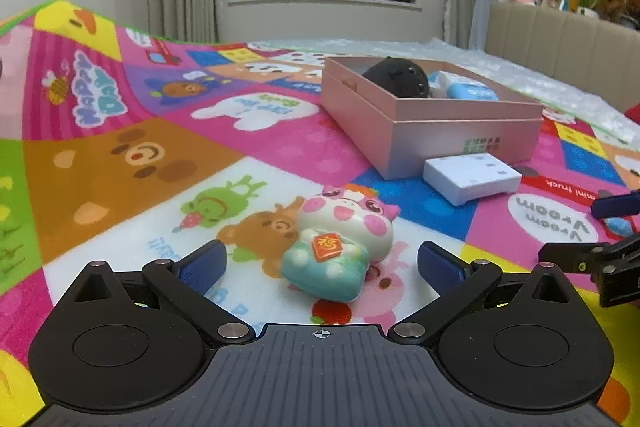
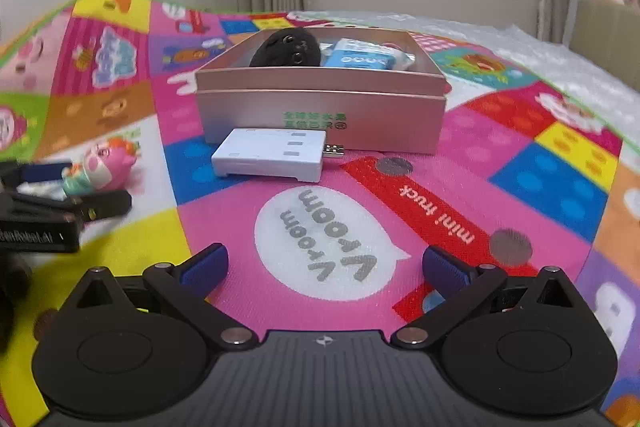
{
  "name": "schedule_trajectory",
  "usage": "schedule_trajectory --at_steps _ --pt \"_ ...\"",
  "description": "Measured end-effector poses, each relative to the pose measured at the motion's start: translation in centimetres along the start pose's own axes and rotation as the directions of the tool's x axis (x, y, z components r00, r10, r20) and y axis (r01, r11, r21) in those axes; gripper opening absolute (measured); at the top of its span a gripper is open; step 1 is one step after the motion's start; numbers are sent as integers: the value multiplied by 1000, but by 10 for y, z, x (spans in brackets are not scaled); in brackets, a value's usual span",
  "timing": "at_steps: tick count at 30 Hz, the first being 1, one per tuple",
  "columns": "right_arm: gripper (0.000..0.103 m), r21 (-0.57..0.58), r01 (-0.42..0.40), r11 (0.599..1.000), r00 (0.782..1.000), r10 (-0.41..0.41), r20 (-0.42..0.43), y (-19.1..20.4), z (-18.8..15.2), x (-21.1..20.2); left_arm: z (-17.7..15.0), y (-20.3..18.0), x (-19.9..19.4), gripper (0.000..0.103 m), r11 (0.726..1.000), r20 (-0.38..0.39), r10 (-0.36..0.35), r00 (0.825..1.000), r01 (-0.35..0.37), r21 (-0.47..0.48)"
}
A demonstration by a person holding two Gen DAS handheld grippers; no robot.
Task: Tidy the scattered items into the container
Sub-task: 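Move the right tool to the small white box, then grasp the small white box with the right tool and lift it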
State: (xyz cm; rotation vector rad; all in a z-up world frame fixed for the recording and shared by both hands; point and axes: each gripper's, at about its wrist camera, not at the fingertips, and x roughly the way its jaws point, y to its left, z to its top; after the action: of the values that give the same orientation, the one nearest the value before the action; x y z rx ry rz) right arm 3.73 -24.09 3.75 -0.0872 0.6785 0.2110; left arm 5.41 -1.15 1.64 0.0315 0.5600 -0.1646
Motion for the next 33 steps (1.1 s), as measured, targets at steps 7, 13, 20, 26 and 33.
schedule_trajectory --at_steps 7,13,20,26,33 --pt "103 81 -10 997 998 5 55 11 47 16 -3 -9 -1 103 997 24 58 998 -59 41" --pt "103 51 70 996 996 -67 -57 35 74 69 -4 -9 -1 103 997 30 65 997 -67 48" --pt "92 45 78 996 993 -74 -89 40 69 74 -5 -9 -1 103 997 30 61 998 -62 42" --pt "91 -9 113 994 993 -113 -44 34 49 43 -5 -8 0 103 997 29 59 998 -60 38" --pt "91 -23 190 982 982 -190 0 15 19 3 -5 -8 0 103 998 28 58 998 -59 34"
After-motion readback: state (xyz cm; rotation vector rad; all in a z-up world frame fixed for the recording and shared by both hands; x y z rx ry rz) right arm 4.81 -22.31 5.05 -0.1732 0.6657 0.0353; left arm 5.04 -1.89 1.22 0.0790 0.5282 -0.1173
